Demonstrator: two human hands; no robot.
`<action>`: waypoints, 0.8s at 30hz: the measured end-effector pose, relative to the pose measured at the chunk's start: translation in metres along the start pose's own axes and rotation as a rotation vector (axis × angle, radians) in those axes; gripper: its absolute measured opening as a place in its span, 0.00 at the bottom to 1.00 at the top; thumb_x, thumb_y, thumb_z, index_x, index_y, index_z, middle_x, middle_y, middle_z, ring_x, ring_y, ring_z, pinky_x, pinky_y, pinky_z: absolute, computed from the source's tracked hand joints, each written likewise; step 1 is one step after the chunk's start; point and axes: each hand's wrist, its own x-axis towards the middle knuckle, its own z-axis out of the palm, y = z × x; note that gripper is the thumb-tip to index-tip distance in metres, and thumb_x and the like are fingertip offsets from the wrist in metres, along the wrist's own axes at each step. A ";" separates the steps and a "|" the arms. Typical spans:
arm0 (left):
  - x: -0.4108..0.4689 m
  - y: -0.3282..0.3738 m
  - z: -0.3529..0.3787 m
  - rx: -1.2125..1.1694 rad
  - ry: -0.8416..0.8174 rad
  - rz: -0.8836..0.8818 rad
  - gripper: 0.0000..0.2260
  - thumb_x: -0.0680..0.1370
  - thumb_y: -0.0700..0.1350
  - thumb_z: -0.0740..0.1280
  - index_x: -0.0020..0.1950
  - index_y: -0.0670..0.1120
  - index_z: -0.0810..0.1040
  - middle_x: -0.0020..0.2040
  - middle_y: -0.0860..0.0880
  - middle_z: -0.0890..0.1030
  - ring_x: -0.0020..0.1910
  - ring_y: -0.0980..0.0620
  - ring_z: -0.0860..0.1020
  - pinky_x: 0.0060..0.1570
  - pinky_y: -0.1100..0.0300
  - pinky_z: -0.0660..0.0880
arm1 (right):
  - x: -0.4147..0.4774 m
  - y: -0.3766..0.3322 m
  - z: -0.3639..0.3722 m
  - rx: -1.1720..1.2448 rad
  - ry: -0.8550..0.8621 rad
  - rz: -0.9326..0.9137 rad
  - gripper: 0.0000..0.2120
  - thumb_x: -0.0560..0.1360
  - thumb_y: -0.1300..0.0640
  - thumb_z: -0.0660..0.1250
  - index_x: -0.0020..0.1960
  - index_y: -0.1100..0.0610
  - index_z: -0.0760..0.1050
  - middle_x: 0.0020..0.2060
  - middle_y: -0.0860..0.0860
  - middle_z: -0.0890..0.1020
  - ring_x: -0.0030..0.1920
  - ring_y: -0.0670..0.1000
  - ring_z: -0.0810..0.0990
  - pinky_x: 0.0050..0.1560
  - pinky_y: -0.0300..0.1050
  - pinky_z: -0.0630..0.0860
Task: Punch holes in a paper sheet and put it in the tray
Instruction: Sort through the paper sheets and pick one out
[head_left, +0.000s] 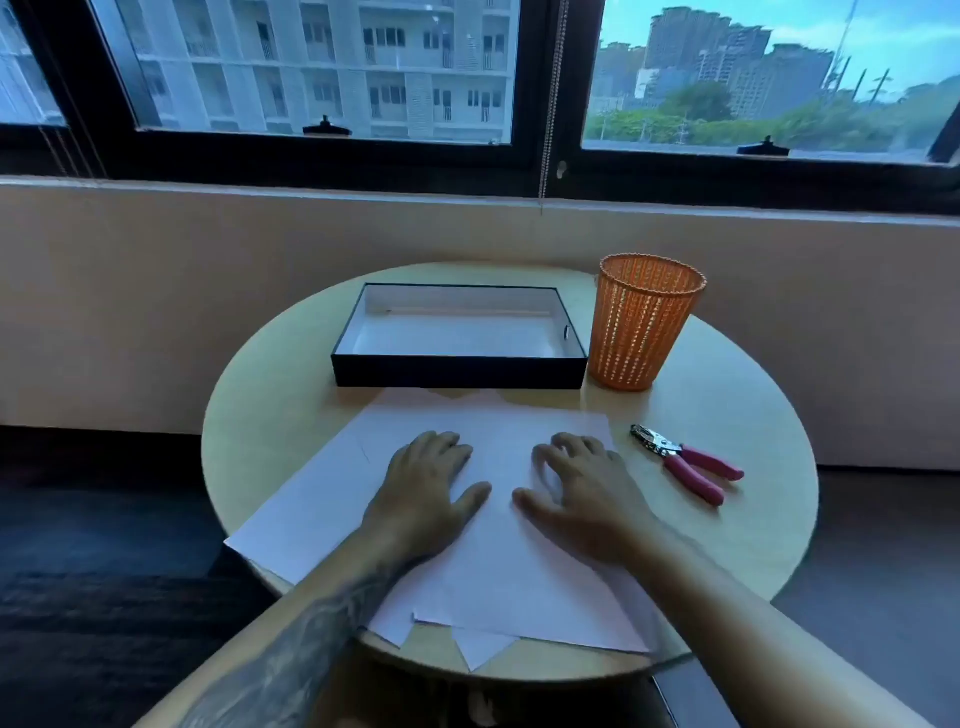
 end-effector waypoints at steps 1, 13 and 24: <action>0.000 -0.001 0.000 -0.004 0.010 0.004 0.28 0.80 0.63 0.60 0.75 0.49 0.69 0.77 0.51 0.66 0.78 0.50 0.58 0.75 0.54 0.53 | 0.004 0.001 0.000 0.026 0.003 -0.025 0.30 0.73 0.30 0.57 0.68 0.46 0.73 0.68 0.47 0.74 0.70 0.51 0.68 0.65 0.51 0.66; 0.003 -0.010 0.006 -0.059 0.077 0.015 0.26 0.77 0.62 0.64 0.71 0.50 0.73 0.74 0.52 0.69 0.76 0.51 0.61 0.74 0.54 0.57 | 0.079 0.050 -0.004 0.036 -0.043 0.229 0.20 0.78 0.49 0.62 0.67 0.55 0.72 0.62 0.59 0.77 0.62 0.62 0.73 0.59 0.53 0.73; 0.003 -0.013 0.001 -0.484 0.223 -0.135 0.27 0.77 0.52 0.70 0.74 0.51 0.68 0.73 0.54 0.68 0.72 0.56 0.66 0.71 0.56 0.66 | 0.078 0.032 -0.027 0.710 0.064 0.192 0.06 0.72 0.66 0.70 0.47 0.57 0.79 0.39 0.51 0.81 0.37 0.50 0.77 0.37 0.44 0.72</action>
